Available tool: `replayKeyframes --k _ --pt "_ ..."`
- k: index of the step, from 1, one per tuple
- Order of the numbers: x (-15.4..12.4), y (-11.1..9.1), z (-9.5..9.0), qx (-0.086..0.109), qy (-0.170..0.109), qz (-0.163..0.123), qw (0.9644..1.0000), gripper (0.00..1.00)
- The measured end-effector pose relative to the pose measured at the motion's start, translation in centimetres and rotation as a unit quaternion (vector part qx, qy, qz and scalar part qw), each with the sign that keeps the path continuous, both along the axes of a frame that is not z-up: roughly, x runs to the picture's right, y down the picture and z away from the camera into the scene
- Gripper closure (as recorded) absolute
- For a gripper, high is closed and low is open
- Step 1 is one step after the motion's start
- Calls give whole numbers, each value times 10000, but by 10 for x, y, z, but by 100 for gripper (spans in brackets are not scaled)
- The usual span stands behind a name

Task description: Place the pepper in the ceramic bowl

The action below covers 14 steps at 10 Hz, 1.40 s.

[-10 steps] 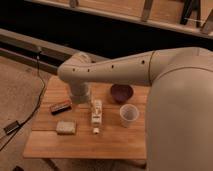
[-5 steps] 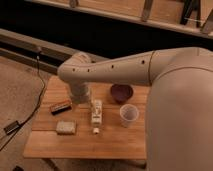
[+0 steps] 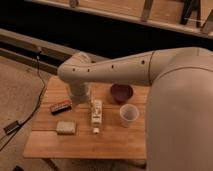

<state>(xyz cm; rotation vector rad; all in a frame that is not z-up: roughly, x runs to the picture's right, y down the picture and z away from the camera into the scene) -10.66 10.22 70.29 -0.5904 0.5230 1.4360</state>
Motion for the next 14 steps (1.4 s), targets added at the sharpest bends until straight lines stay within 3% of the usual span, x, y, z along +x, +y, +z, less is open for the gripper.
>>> replayKeyframes --k 4,7,14 --pt "-1 0 0 -3 -6 3 10000 35" --pt "-15 -17 23 99 -150 -49 9998 35" --pt "-56 -67 94 243 -705 -356 9966 35"
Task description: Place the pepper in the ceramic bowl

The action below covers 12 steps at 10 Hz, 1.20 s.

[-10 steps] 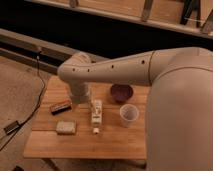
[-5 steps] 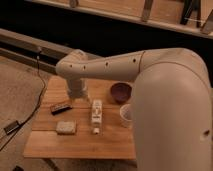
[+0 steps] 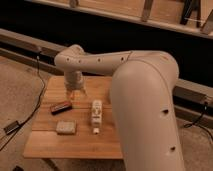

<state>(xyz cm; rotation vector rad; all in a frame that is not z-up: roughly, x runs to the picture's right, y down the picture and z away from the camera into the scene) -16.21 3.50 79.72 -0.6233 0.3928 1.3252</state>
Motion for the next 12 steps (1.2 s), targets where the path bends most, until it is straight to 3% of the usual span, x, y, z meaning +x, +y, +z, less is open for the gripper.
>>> replayKeyframes --k 7,12 --pt "-53 -34 87 79 -381 -534 9978 35" --pt "-78 -46 140 167 -401 -731 9964 35"
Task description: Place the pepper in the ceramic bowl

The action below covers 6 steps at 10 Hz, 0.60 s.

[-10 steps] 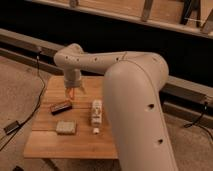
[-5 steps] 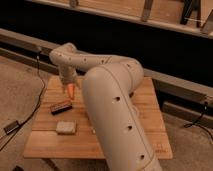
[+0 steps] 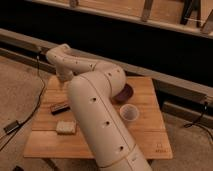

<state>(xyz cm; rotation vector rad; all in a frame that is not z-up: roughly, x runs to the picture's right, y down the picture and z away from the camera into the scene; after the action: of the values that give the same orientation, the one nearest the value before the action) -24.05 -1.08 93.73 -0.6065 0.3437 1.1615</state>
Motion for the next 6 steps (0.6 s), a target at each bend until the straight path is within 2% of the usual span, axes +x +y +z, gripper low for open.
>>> replayKeyframes --k 6 --pt "0 3 44 -113 176 -19 9998 35"
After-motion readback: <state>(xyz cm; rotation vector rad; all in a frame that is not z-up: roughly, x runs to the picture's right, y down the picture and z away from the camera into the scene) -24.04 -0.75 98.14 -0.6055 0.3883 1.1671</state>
